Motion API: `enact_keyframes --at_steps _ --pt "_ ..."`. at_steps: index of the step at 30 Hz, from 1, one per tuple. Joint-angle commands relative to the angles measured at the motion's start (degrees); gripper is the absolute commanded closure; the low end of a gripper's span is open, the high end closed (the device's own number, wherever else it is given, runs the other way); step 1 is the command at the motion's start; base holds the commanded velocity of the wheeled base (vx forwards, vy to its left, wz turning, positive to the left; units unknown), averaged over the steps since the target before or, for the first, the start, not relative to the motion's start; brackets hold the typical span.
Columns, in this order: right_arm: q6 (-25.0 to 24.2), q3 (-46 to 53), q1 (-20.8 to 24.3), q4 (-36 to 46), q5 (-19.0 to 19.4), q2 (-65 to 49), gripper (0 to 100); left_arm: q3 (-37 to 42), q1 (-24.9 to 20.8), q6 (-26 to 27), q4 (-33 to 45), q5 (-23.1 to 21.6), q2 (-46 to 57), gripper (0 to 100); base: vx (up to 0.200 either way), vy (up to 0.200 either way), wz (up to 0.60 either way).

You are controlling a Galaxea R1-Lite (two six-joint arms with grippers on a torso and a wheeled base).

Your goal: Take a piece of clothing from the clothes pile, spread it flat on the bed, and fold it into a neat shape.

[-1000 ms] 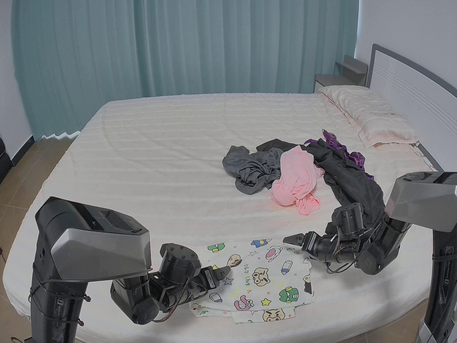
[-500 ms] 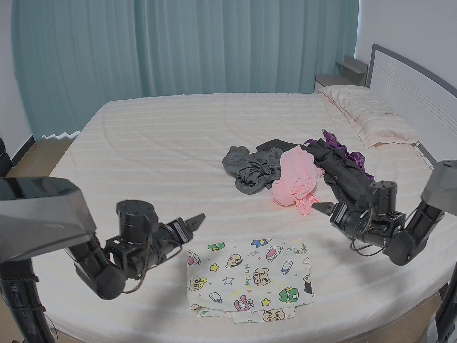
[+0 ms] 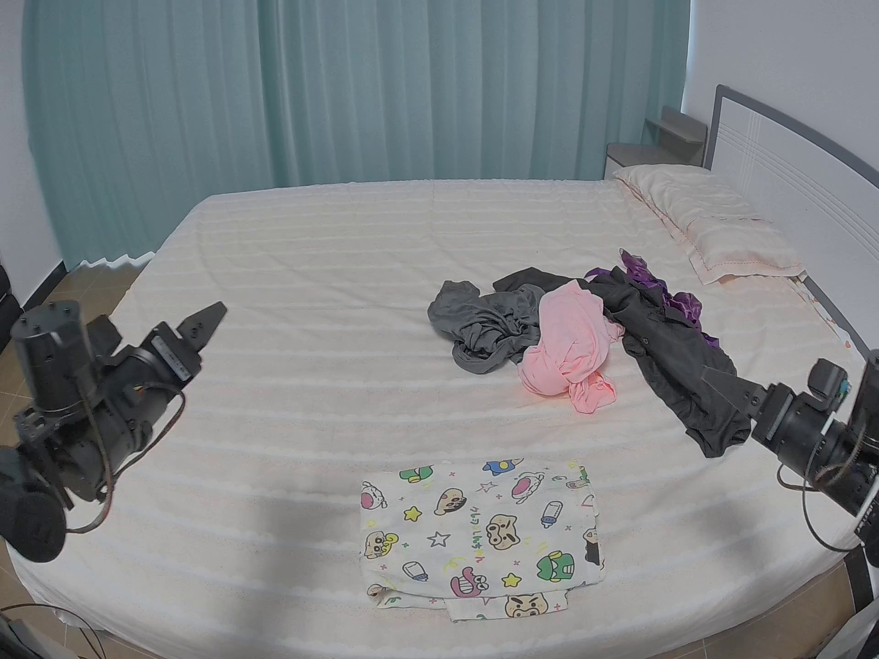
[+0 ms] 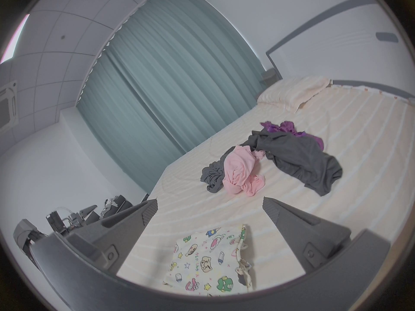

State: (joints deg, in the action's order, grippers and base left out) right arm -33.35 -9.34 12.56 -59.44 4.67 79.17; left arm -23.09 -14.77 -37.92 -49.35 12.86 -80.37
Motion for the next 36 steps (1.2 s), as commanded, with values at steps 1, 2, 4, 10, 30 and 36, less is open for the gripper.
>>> enact_keyframes --at_steps 1,2,4,10,30,36 --pt "6.2 9.3 -0.7 14.5 -4.0 -29.9 0 5.5 2.9 4.9 22.9 5.4 35.3 0 0.0 0.0 0.0" --pt "7.4 9.3 -0.7 17.1 -4.1 -32.5 0 5.5 2.9 5.3 25.4 5.8 37.9 0 0.0 0.0 0.0" --pt "11.2 9.3 -0.9 24.2 -4.5 -38.8 0 5.5 2.9 6.9 31.9 6.4 44.2 0 0.0 0.0 0.0" --pt "15.1 8.8 -5.3 47.3 -4.6 -55.8 0 4.8 2.9 13.1 46.0 8.1 59.5 0 0.0 0.0 0.0" --pt "35.7 4.1 -12.6 68.7 -4.6 -79.2 0 4.7 19.7 34.7 64.6 9.8 74.4 0 0.0 0.0 0.0" --pt "39.1 5.9 -12.6 64.1 -8.7 -79.2 0 12.1 19.7 34.4 46.9 10.1 74.4 0 0.0 0.0 0.0"
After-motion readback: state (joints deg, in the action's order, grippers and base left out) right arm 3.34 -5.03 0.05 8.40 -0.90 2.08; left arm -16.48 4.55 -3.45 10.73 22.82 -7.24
